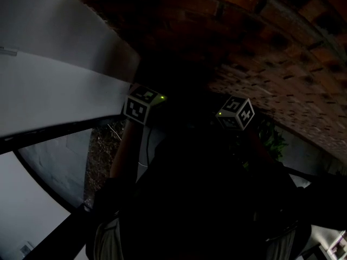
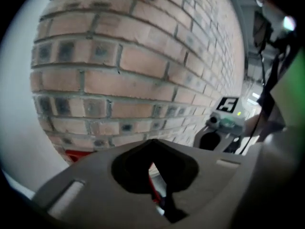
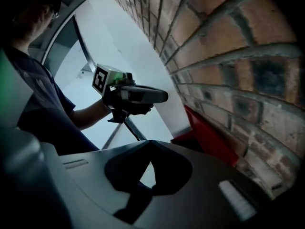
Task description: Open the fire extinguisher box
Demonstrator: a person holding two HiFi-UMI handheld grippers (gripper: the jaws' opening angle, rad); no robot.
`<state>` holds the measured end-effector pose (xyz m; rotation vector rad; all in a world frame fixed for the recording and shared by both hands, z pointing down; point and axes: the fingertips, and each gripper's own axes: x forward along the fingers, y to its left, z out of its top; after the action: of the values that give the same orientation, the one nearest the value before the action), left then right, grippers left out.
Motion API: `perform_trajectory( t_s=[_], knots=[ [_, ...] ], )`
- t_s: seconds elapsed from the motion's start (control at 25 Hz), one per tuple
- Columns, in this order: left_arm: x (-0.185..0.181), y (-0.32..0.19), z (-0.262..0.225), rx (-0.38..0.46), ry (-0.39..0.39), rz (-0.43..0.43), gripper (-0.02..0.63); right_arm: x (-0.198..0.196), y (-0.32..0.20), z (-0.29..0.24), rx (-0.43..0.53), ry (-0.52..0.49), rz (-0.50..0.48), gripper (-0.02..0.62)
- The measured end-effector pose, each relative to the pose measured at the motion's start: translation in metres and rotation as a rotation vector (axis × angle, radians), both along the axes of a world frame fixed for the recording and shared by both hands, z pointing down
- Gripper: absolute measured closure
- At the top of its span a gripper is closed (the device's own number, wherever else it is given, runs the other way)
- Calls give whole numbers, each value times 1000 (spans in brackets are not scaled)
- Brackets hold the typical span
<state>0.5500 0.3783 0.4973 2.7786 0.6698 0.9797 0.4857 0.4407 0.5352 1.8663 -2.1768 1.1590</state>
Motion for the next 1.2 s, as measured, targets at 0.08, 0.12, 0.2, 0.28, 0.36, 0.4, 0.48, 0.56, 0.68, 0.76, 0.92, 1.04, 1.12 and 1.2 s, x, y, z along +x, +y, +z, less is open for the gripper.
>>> perform_trajectory(
  t_s=[0.08, 0.12, 0.2, 0.28, 0.36, 0.4, 0.48, 0.56, 0.68, 0.76, 0.92, 1.04, 1.12, 1.2],
  knots=[
    [-14, -3, -11, -50, 21, -1, 604, -10, -13, -5, 17, 2, -19, 594],
    [-21, -6, -16, -57, 32, -3, 604, -15, -19, -6, 21, 9, -22, 594],
    [-37, -16, -19, -39, 51, -12, 604, -23, -32, -9, 29, 22, -24, 594],
    [-54, -34, -19, -7, 69, -51, 604, -31, -46, -10, 34, 31, -31, 594],
    [-72, -54, -17, 21, 88, -112, 604, -41, -61, -7, 33, 36, -61, 594],
    [-83, -64, -15, 28, 92, -143, 604, -48, -69, -5, 31, 36, -82, 594],
    [-105, -80, -9, 33, 87, -198, 604, -63, -83, 0, 28, 32, -125, 594],
    [-126, -93, -5, 43, 76, -242, 604, -79, -96, 3, 27, 29, -164, 594],
    [-153, -111, -5, 49, 61, -321, 604, -100, -114, 1, 32, 34, -234, 594],
    [-167, -119, -5, 43, 48, -372, 604, -110, -121, -4, 40, 33, -286, 594],
    [-183, -129, -2, 65, 20, -460, 604, -111, -130, -6, 56, 17, -350, 594],
    [-193, -130, -3, 78, 22, -536, 604, -112, -132, -2, 66, 5, -424, 594],
    [-202, -128, -6, 73, 28, -587, 604, -117, -128, -4, 89, -9, -481, 594],
    [-215, -130, -6, 70, 27, -667, 604, -124, -125, -11, 114, -32, -541, 594]
  ],
)
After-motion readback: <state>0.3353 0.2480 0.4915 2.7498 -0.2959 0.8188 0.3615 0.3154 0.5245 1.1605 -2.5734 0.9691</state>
